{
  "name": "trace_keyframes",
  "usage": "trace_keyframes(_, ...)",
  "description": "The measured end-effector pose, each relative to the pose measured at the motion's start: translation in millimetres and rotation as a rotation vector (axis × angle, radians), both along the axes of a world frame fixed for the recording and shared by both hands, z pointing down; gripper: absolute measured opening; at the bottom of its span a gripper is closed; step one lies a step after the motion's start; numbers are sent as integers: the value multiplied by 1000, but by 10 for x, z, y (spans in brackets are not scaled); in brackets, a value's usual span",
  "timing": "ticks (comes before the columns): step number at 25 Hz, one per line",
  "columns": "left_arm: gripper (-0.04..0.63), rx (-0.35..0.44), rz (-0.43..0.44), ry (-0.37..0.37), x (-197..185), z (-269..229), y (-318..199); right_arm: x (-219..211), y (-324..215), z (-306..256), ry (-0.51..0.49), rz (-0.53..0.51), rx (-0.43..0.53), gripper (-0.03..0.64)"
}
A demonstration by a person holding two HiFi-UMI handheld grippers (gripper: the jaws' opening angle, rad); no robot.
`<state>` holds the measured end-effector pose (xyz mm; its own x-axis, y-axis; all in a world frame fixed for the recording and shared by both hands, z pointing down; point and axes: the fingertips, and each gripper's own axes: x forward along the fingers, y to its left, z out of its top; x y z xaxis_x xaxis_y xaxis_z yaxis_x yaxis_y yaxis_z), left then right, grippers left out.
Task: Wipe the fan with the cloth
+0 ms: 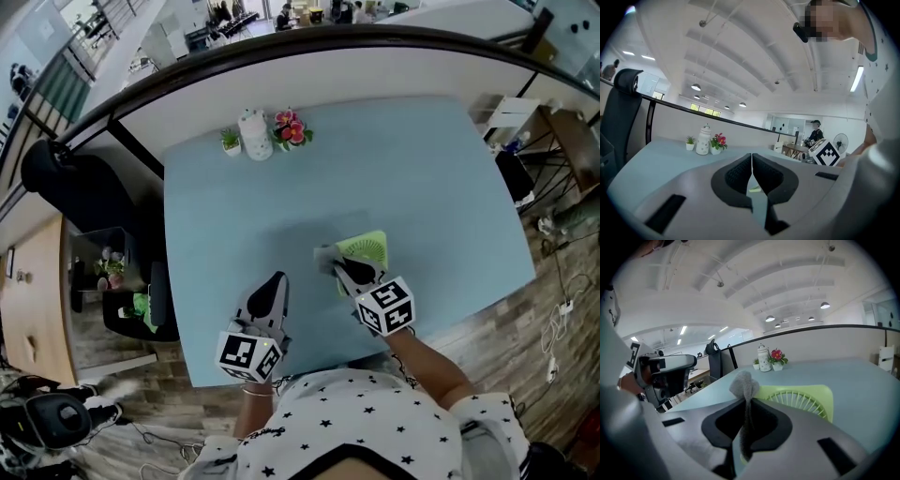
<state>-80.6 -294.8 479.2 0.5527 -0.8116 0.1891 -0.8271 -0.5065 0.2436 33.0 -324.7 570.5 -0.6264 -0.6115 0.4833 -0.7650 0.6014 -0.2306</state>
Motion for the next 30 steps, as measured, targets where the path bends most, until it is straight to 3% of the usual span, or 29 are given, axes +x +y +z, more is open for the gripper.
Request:
trace_keyframes(10, 32, 9, 35, 6, 224, -74, -96, 364, -60, -28, -6, 51, -24, 29)
trace_keyframes(30, 32, 13, -1, 11, 778, -146, -66, 1359, -256, 91, -3, 160, -67, 29)
